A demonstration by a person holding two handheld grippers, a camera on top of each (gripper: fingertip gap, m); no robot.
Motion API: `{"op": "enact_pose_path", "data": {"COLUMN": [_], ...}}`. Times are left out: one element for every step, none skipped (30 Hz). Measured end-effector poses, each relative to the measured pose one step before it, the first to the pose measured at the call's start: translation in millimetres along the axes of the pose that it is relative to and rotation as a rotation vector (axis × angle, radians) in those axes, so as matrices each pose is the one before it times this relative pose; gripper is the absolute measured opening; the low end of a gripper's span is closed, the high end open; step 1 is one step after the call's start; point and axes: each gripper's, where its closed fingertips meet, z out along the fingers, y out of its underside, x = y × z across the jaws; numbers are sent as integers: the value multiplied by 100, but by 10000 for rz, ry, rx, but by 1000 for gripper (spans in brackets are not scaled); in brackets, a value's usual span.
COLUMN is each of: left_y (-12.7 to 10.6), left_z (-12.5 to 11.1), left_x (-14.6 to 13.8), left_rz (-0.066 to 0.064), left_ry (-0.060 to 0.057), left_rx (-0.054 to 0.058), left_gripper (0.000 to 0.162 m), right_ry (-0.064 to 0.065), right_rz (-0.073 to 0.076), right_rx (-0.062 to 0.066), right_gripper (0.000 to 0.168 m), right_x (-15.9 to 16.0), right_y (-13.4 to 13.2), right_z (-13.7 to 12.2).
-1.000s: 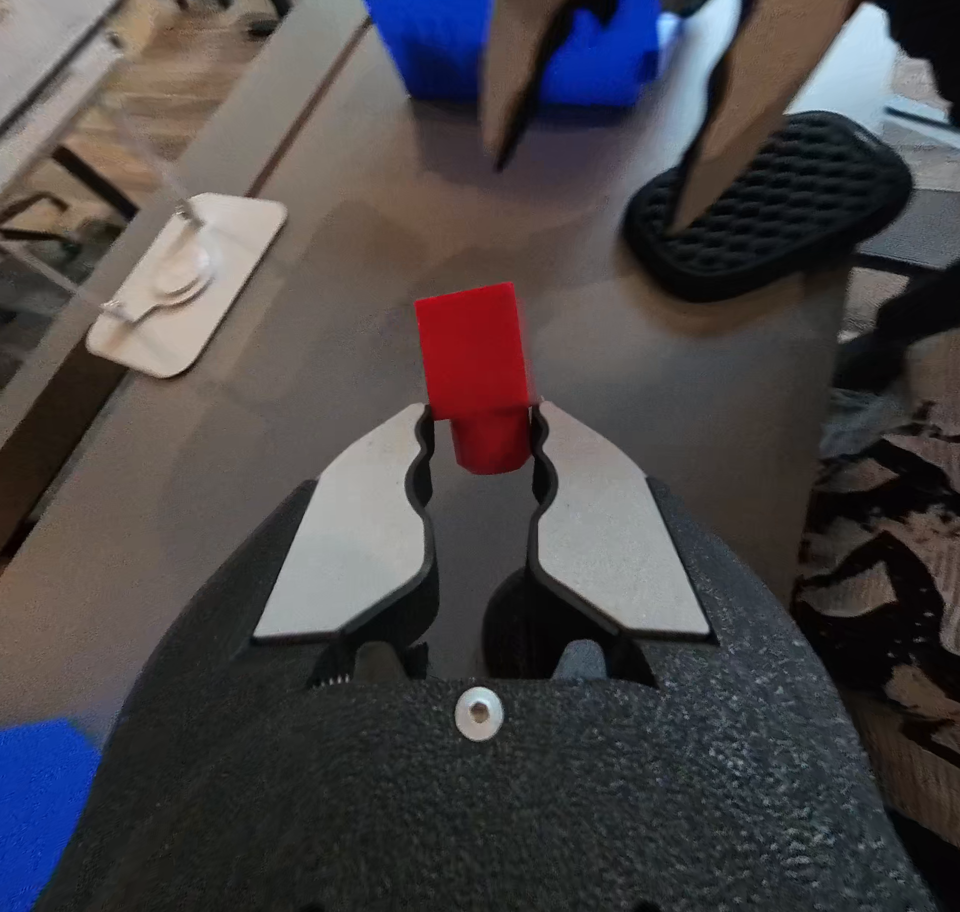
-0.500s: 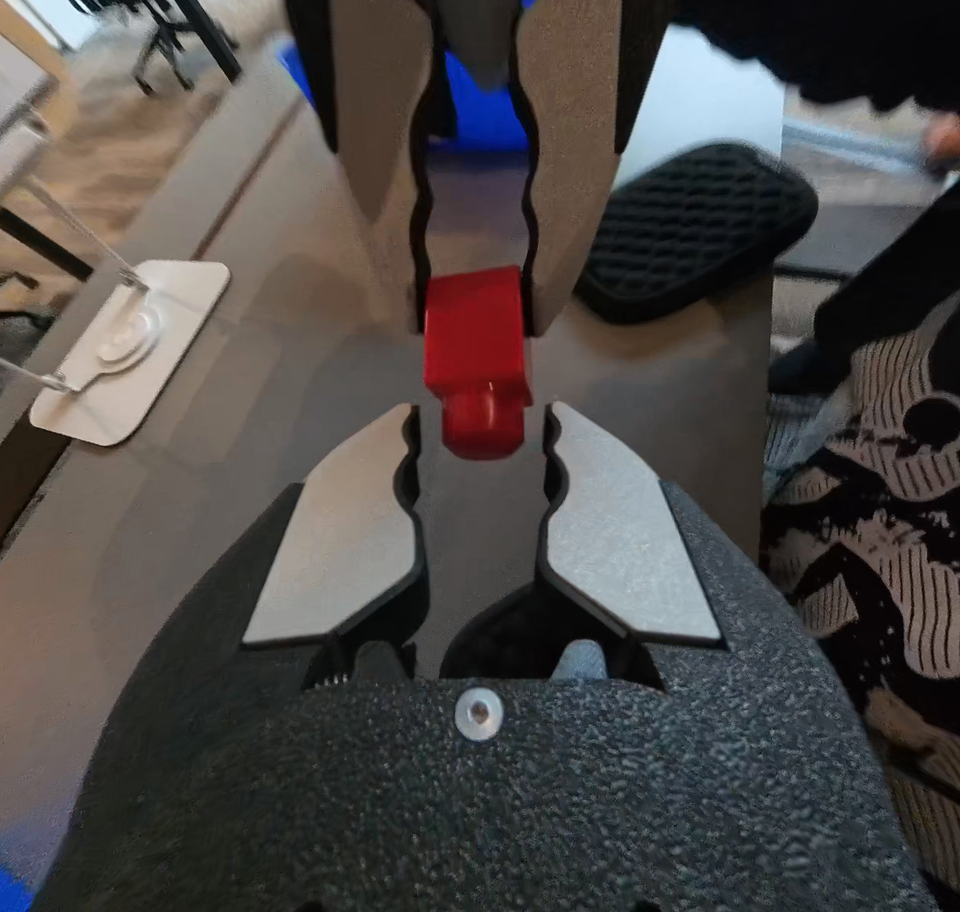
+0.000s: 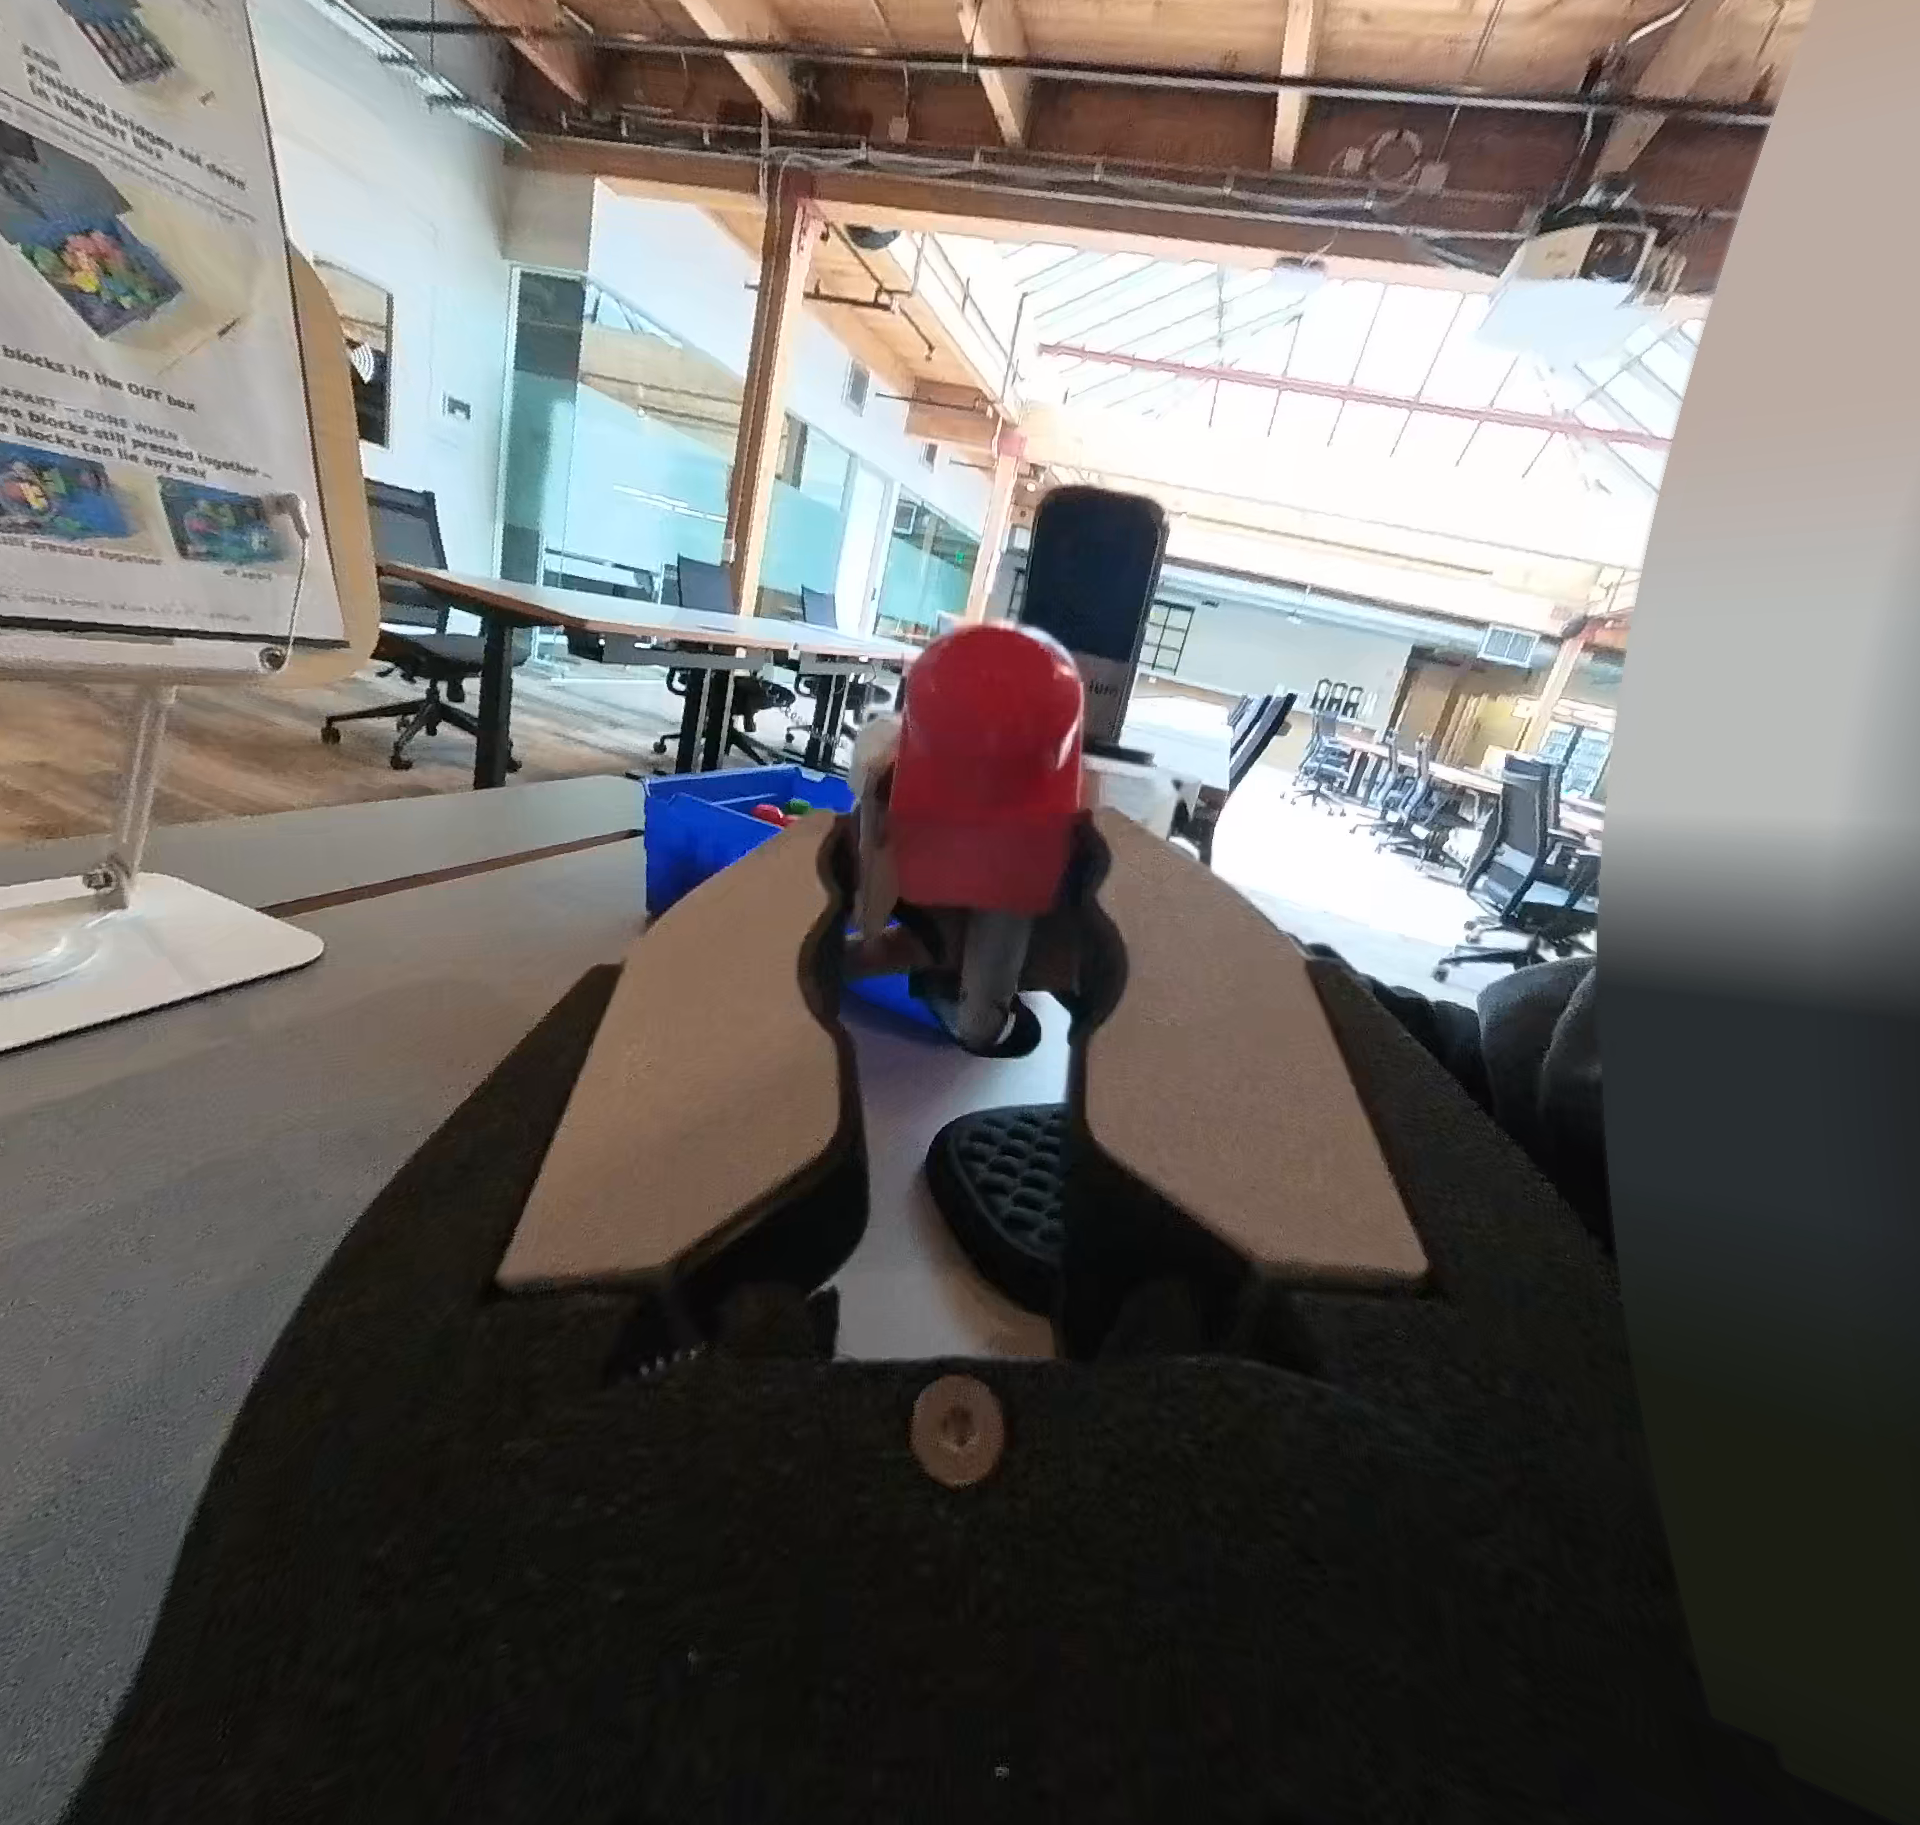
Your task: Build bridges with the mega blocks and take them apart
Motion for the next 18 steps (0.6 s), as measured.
{"op": "enact_pose_path", "data": {"left_y": [-129,-7,153,294,466,596,755,1022,1211,1210,1068,837,606,419,275,235,203,166], "left_z": [-68,-64,-59,-52,-58,-52,-31,6,64,150,214,263,292,299,298,292,268,249], "left_x": [62,117,53,14,28,18,-35,-81,-126,-143,-63,21,41,84,142,135,89,70], "left_rz": [64,108,145,205,263,276,330,397,428,427,431,393,308,227,165,97,79,81], "left_ry": [47,91,45,13,28,27,-4,-14,-49,-90,-62,-23,-12,26,76,95,66,44], "left_rx": [71,-53,-176,-299,-439,-547,-660,-843,-976,-976,-876,-721,-558,-425,-303,-232,-176,-118], "left_gripper": [36,33,33,33,33,33,33,33,33,33,33,33,33,33,33,33,33,33], "right_ry": [50,50,-9,2,-73,-137,44,166,53,96,111,60,37,5,-18,-63,-43,5], "right_rz": [24,16,-5,12,43,25,-62,-220,-333,-385,-439,-432,-386,-302,-179,-106,-82,-87], "right_rx": [-37,-74,-116,-199,-409,-672,-801,-855,-874,-870,-874,-885,-843,-727,-571,-441,-334,-331], "right_gripper": [36,36,36,36,36,36,40,44,46,46,46,45,44,43,42,42,40,39], "right_x": [11,31,-50,-13,-66,-112,103,218,-29,-58,-97,-193,-187,-171,-156,-155,-81,4], "right_y": [172,209,257,333,548,789,794,701,571,430,351,336,325,244,153,92,80,165], "right_z": [9,-17,-10,-49,-101,-168,-211,-222,-186,-97,22,125,242,303,377,403,401,387]}}
